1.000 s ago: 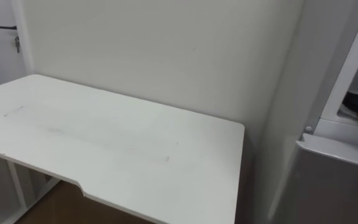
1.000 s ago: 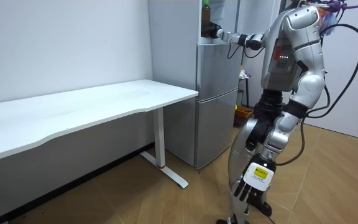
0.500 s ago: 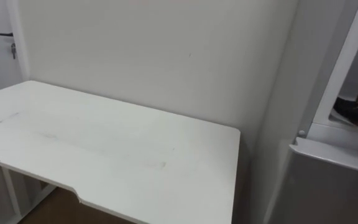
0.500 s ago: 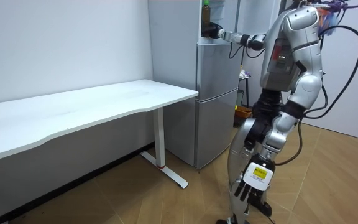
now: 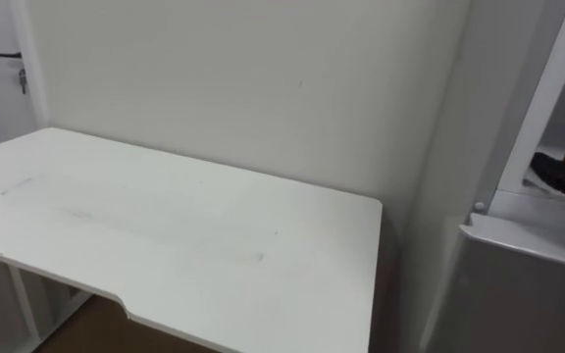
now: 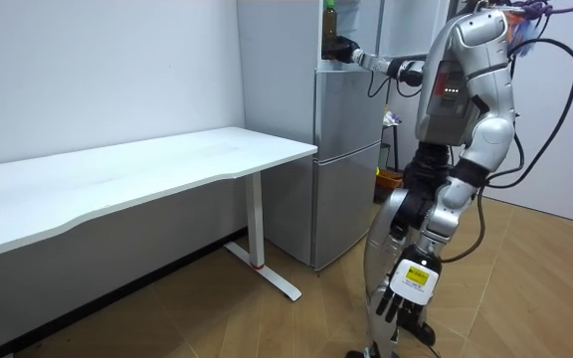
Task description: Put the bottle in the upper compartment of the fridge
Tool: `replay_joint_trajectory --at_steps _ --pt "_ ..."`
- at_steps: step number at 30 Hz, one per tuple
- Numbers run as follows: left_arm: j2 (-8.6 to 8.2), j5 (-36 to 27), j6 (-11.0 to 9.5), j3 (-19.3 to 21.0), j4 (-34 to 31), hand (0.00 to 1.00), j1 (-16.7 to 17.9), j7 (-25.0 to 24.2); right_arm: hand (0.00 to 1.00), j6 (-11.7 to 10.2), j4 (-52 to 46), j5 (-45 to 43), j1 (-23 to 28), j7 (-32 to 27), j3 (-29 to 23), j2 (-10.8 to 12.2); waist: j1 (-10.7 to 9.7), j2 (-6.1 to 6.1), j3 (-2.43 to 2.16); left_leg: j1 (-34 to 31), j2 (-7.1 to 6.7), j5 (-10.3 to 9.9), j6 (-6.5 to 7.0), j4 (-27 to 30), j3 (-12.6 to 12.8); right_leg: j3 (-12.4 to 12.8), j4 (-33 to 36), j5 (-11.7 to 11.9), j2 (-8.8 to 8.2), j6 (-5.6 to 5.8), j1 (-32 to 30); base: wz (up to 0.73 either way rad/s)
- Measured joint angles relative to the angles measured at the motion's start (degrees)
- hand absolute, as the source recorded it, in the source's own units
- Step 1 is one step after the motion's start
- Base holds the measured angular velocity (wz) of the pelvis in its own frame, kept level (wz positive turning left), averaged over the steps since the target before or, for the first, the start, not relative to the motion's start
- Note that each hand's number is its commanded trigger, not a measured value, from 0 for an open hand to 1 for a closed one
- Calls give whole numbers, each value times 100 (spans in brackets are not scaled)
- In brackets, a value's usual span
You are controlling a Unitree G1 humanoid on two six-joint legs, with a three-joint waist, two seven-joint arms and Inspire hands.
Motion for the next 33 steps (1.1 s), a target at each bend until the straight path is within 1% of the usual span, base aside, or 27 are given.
replay_joint_trajectory --at_steps 6,12,14,15,21,24,26,28,30,33 --pt "-26 0 1 -2 -1 0 35 -5 0 9 -205 2 62 27 -56 59 -64 45 -11 5 -2 0 0 1 -4 0 0 0 0 0 2 0" --pt "-19 -40 -18 -128 0 0 57 -5 0 3 -503 381 224 2 -45 85 -159 52 -17 6 -3 0 0 -2 -6 37 0 0 3 0 -8 0" --pt "-18 -39 -58 -124 3 0 64 -5 0 6 -573 533 263 -36 -48 94 -165 50 -18 9 -4 0 0 -4 0 60 0 0 3 0 -9 -3" --pt "-18 -40 -67 -119 5 0 66 -4 0 4 -631 630 303 -62 -49 94 -167 38 -26 10 -4 0 0 -7 2 68 0 1 3 0 -7 0" --pt "-15 -54 -163 -112 7 0 113 4 0 -51 -851 991 552 -268 -52 119 -161 43 -14 60 -4 0 0 -58 15 69 -11 -8 2 12 20 0" --pt "-23 -46 -169 -108 7 0 114 21 0 -57 -1078 1002 704 -430 -67 130 -151 48 -14 86 -7 0 0 -53 41 73 -12 -13 -4 19 12 -4" --pt "-44 -38 -168 -110 9 0 120 25 0 -62 -1345 944 826 -549 -138 270 -150 65 -15 100 -7 -1 0 -57 73 96 -12 -11 -7 16 12 -6" --pt "-87 -14 -168 -110 6 0 111 24 0 -181 -1756 848 1083 -689 -283 571 -172 97 -16 112 -8 -11 0 -57 77 80 -10 -9 -9 15 32 0" --pt "-128 -14 -170 -110 5 0 110 19 0 -255 -2004 828 1211 -744 -350 732 -182 139 -17 126 -8 -23 -4 -58 77 76 -10 -11 -10 17 42 0" --pt "-192 -14 -176 -109 5 0 110 11 0 -287 -2203 829 1307 -811 -394 819 -186 184 -24 142 -8 -25 -3 -66 85 80 -11 -14 -15 22 47 0"
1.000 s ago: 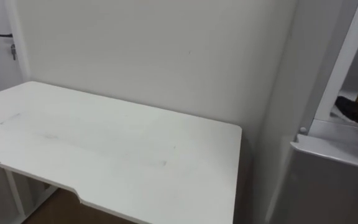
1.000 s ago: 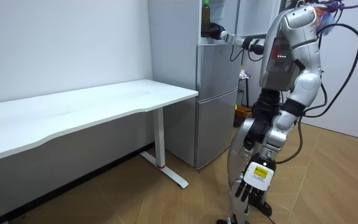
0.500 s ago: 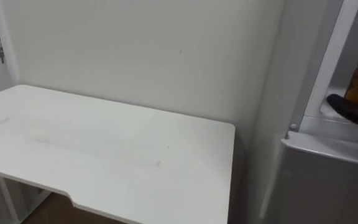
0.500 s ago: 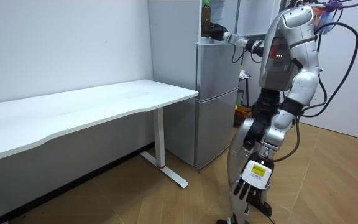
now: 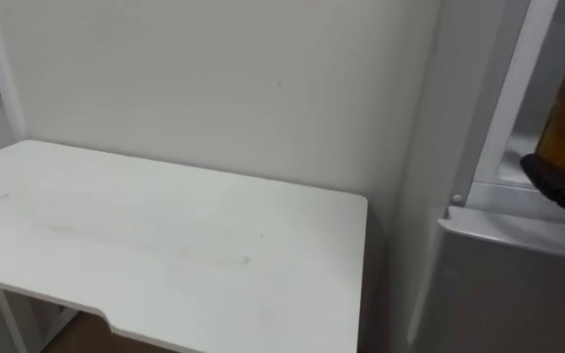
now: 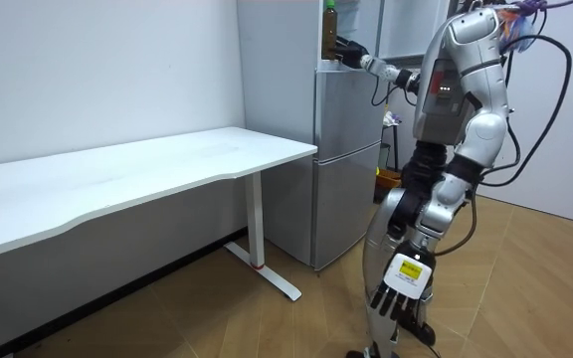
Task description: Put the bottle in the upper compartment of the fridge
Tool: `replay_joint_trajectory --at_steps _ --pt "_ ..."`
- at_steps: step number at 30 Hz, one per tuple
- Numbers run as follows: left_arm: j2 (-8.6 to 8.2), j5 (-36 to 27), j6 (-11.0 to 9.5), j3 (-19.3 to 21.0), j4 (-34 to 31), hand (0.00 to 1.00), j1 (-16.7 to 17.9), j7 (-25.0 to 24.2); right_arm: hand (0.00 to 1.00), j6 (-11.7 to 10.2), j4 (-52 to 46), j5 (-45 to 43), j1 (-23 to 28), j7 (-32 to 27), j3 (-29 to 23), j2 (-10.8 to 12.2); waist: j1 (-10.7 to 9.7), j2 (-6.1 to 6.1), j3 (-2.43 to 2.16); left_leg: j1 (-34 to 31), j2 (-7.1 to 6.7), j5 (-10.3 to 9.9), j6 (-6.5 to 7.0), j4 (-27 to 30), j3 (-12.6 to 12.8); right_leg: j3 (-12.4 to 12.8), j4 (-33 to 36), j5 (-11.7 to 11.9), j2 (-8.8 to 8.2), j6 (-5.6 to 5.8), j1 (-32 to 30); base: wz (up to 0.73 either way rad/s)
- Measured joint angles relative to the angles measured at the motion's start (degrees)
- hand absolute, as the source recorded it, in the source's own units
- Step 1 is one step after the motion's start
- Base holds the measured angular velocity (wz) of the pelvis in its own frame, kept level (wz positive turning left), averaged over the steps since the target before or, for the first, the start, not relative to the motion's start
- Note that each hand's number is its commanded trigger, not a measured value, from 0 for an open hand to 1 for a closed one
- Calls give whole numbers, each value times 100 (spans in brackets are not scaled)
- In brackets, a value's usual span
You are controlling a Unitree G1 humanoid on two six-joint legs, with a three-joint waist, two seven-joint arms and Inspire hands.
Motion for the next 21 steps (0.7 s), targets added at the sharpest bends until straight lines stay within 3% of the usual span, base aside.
replay_joint_trajectory --at_steps 5,9,12,21 --pt "-48 12 -40 1 2 0 27 -12 0 -97 -61 -75 38 -101 -28 110 -21 21 4 20 -4 2 1 -18 12 7 -2 -3 -3 4 2 0" --pt "-103 10 -105 3 3 0 82 -16 0 -162 -406 -458 337 -106 -58 324 -42 35 10 46 -4 0 2 -28 57 47 0 -3 -12 4 -1 -4" --pt "-128 -29 -174 3 3 0 84 -15 0 -173 -715 -457 594 -111 -58 329 -117 70 25 43 -11 -1 4 -38 57 53 -2 -8 -19 11 -8 0" --pt "-247 -39 -307 4 122 0 106 -3 0 -195 -1222 -404 996 -91 -58 328 -263 79 0 122 -62 5 15 -137 96 94 11 -30 -73 47 -7 -1"
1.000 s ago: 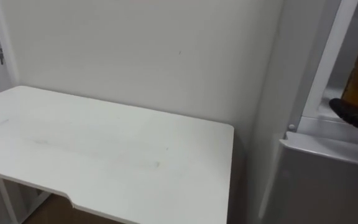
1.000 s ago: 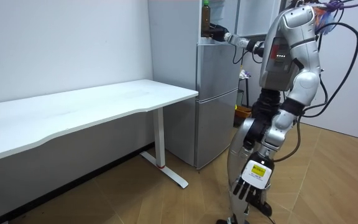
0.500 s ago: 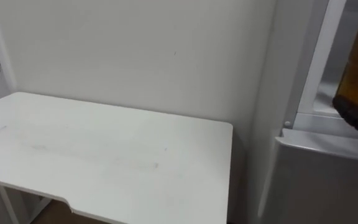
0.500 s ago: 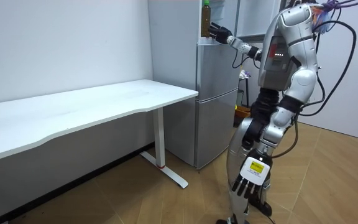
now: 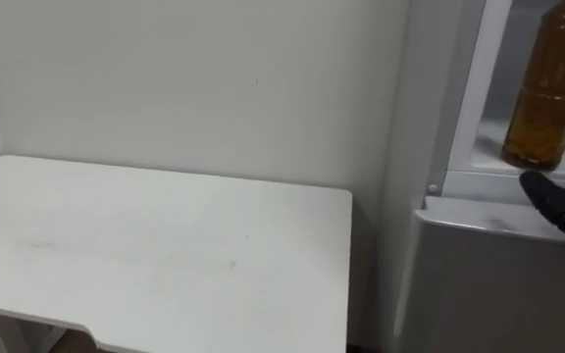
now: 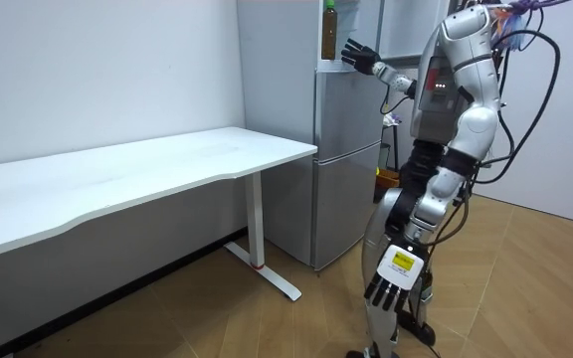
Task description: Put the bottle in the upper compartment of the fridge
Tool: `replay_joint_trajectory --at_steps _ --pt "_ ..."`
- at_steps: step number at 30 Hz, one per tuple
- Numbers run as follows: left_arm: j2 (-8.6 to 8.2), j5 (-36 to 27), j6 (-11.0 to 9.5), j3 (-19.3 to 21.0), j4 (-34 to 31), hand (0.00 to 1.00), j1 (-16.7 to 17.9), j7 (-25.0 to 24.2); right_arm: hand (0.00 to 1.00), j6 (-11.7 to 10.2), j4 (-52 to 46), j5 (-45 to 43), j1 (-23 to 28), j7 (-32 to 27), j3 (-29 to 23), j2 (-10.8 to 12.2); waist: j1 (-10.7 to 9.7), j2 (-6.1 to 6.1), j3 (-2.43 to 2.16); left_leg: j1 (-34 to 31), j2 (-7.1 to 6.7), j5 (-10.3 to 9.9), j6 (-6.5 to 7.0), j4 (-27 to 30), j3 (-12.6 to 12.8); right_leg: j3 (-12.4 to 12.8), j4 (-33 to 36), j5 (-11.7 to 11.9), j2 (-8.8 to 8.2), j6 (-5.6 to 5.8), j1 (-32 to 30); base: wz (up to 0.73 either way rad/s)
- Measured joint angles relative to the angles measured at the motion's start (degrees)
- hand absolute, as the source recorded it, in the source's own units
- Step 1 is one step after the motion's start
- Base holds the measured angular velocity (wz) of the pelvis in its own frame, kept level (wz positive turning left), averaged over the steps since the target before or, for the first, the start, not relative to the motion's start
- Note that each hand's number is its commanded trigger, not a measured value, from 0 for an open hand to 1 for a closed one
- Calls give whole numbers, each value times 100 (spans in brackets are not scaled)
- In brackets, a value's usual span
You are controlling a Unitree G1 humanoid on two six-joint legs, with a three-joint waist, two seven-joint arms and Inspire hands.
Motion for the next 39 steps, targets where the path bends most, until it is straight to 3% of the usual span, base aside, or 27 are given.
replay_joint_trajectory --at_steps 6,10,19,22,29,34,39 --pt "-6 1 -58 20 108 0 -1 -8 0 89 -386 92 191 289 -5 106 -41 -98 -26 54 -17 7 14 -99 124 127 2 -12 -28 19 -45 -10" --pt "-32 -2 -161 24 123 0 -1 -14 0 88 -623 733 375 605 -104 234 -33 -143 -30 42 -14 -4 18 -99 148 151 14 -10 -29 20 -76 -2" --pt "-220 2 -144 5 365 0 -18 -16 0 151 -797 3114 784 2010 -89 878 24 94 -9 93 10 -90 45 -74 289 287 113 -11 -50 33 -109 -6" --pt "-261 24 -136 2 441 0 -107 -17 0 152 -797 3606 819 2555 -69 1102 24 152 -31 36 21 -100 46 -36 323 322 131 -11 -49 32 -203 -8" --pt "-282 5 -140 -89 598 0 -344 -17 0 331 -763 4162 1356 3550 83 1420 18 258 -75 99 24 -104 48 -41 352 362 180 -11 -53 33 -178 -3" --pt "-310 13 -127 -237 868 0 -529 -17 0 499 -629 4491 1389 4158 83 1581 1 385 -43 81 81 -241 59 149 446 459 213 -14 -37 40 -178 -11" --pt "-311 2 -97 -245 957 0 -591 -17 0 565 -449 4527 1393 4580 79 1599 1 423 -58 89 79 -251 66 202 458 475 199 -22 -41 51 -161 0"
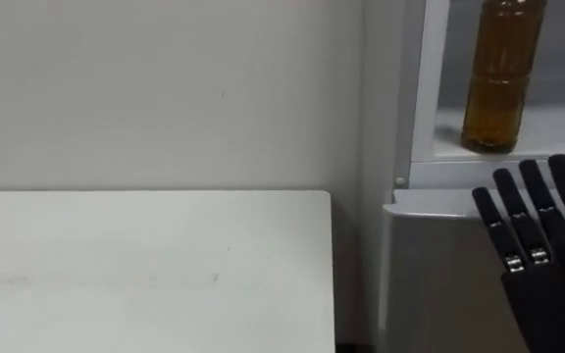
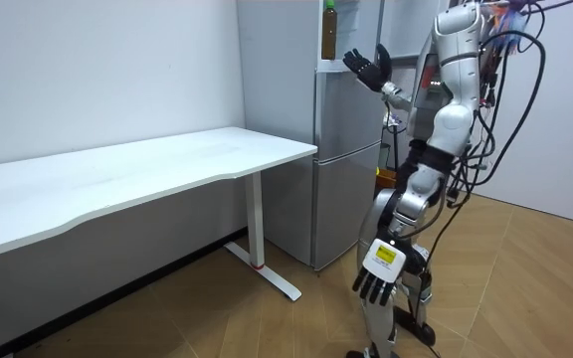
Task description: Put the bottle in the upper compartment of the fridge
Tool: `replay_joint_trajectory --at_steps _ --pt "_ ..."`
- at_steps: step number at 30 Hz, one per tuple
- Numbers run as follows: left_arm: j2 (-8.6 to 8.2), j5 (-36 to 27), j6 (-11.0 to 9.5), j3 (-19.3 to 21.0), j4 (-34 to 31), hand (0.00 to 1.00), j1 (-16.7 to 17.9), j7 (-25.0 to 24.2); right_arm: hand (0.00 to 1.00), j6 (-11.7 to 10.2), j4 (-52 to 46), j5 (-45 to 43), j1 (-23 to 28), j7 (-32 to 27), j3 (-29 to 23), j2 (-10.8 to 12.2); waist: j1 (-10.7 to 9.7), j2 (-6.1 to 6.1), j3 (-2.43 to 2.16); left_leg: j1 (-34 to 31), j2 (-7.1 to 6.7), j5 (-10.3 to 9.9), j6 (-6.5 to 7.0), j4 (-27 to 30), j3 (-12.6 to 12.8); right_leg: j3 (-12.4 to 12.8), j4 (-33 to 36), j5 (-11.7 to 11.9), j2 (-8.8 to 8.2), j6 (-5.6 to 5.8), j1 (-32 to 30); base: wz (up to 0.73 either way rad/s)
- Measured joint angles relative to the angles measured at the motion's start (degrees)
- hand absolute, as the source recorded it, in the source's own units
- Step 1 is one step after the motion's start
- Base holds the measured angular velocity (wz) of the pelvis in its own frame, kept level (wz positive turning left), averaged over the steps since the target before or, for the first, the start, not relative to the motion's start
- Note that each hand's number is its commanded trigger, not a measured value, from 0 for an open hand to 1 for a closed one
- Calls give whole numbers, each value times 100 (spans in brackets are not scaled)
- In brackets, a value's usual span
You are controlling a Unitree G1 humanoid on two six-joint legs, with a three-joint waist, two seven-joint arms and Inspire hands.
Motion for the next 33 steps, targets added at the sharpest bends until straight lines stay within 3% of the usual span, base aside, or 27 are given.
replay_joint_trajectory --at_steps 7,13,23,26,33 --pt "-41 0 123 -94 -37 0 -85 0 0 259 532 -51 307 455 -33 220 -51 47 -37 -73 5 -52 14 123 -20 -30 -15 -11 -3 17 8 3" --pt "-13 -5 195 -90 -124 0 -103 21 0 432 1225 -25 795 524 -69 225 -148 10 -51 -62 -7 -57 18 122 -1 13 -7 -31 -14 38 -1 -2" --pt "33 -240 195 -82 -115 0 -31 35 0 433 2472 3 1037 404 -76 221 -209 -81 -46 7 0 -57 19 79 82 116 -13 -34 -18 41 -18 -5" --pt "38 -234 190 -82 -163 0 22 35 0 432 2690 3 1026 339 -115 221 -338 -102 -47 19 -1 -57 19 52 88 114 -8 -38 -21 40 -29 0" --pt "46 -359 174 -4 -165 0 71 34 0 427 3550 234 1119 339 -666 223 -506 -158 -52 45 -2 -59 19 23 167 170 0 -39 -33 40 -56 -5"
